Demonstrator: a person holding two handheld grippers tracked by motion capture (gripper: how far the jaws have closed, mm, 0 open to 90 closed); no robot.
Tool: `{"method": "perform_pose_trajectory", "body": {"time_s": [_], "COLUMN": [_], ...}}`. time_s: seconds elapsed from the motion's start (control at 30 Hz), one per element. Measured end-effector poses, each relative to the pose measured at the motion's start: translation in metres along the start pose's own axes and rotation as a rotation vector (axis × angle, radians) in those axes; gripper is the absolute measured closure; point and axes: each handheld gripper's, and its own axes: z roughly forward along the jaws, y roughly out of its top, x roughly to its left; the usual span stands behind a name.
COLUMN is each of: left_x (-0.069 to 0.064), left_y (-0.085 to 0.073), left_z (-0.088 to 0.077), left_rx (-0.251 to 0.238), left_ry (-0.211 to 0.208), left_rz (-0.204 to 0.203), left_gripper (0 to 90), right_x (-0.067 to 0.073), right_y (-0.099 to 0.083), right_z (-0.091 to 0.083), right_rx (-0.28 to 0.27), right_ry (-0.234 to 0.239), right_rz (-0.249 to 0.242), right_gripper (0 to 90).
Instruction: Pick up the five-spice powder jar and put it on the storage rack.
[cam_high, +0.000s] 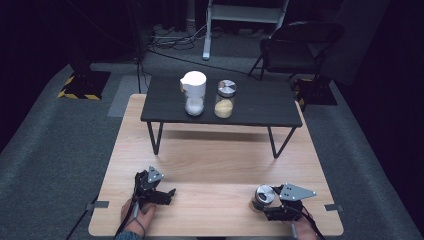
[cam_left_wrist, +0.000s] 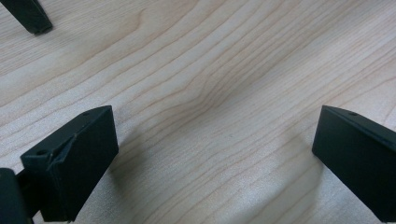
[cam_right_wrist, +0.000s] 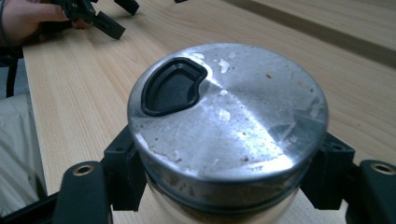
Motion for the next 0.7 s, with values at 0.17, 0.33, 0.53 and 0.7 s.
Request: {"method": "perform_pose_trajectory", "body": {"time_s": [0.17,0.33,0.53,0.7], "left_x": [0.000,0.000,0.000,0.000], "left_y": [0.000,0.000,0.000,0.000], "left_z": [0.000,0.000,0.000,0.000], "left_rx": [0.000,0.000,0.000,0.000], "left_ry": [0.000,0.000,0.000,0.000], "left_rz": [0.000,0.000,0.000,0.000], "left_gripper": [0.2,0.3,0.3,0.3], "right_x": [0.002,0.003,-0.002,-0.007], "right_y": [0.002,0.010,0.029,0.052], "right_z": [-0.001,-0.003,-0.010,-0.020], "right_rx": [0.006,0.028,0.041,0.019], "right_ry": [-0.005,-0.015,-0.022,-0.042], "right_rz": [-0.010,-0.003,0.024,0.005], "right_gripper": [30.0,30.1,30.2,30.2]}}
